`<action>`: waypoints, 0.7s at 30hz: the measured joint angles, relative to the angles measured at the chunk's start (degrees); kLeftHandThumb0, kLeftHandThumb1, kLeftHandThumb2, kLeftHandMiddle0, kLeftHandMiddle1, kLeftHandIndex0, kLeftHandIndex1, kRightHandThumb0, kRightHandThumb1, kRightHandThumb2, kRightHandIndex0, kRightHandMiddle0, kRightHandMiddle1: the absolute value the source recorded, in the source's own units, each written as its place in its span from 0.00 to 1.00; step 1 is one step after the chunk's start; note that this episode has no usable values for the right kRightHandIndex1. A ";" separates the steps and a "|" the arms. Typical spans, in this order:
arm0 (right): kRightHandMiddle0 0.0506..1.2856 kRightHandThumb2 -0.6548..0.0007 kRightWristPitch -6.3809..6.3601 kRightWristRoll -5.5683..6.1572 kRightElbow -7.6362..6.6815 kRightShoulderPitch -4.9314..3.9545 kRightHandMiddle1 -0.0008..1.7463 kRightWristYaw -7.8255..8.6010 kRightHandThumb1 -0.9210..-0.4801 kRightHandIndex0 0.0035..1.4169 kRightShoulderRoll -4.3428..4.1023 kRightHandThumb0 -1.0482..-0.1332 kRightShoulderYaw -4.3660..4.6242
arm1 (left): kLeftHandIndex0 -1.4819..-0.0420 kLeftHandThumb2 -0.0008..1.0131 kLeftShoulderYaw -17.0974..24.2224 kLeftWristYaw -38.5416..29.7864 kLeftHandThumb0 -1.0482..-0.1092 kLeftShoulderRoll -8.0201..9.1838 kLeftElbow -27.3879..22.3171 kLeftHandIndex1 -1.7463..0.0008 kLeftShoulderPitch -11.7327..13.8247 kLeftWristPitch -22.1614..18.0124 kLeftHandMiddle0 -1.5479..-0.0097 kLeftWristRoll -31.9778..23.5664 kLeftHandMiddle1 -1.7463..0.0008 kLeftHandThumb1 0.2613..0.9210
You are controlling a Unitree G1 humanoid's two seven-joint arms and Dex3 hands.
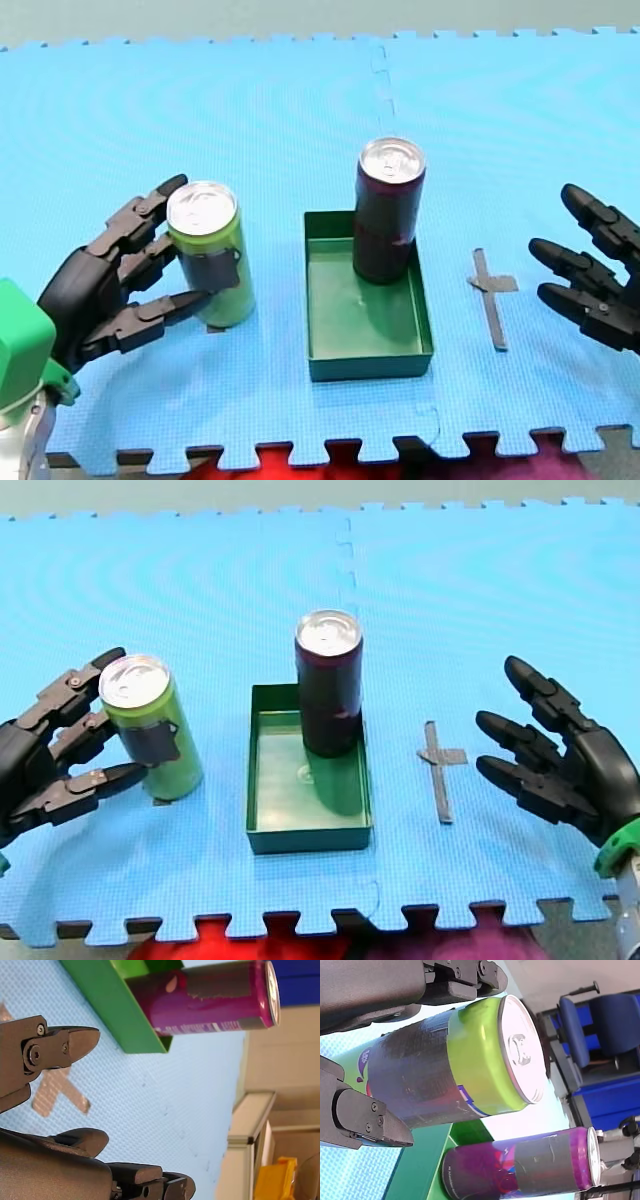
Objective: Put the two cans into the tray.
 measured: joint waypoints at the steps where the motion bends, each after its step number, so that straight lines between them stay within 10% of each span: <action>1: 0.08 0.74 0.04 0.12 -0.02 0.00 0.00 0.15 0.00 0.18 0.01 0.00 -0.09 | 0.93 0.08 0.00 0.03 0.00 0.00 -0.02 1.00 -0.09 0.12 0.88 0.00 1.00 1.00; 21: 0.09 0.74 0.41 1.23 -0.45 0.14 0.00 2.30 0.00 0.18 0.19 0.00 -0.93 | 0.93 0.06 0.14 -0.46 0.00 0.28 2.61 1.00 -3.43 1.15 0.88 0.26 1.00 1.00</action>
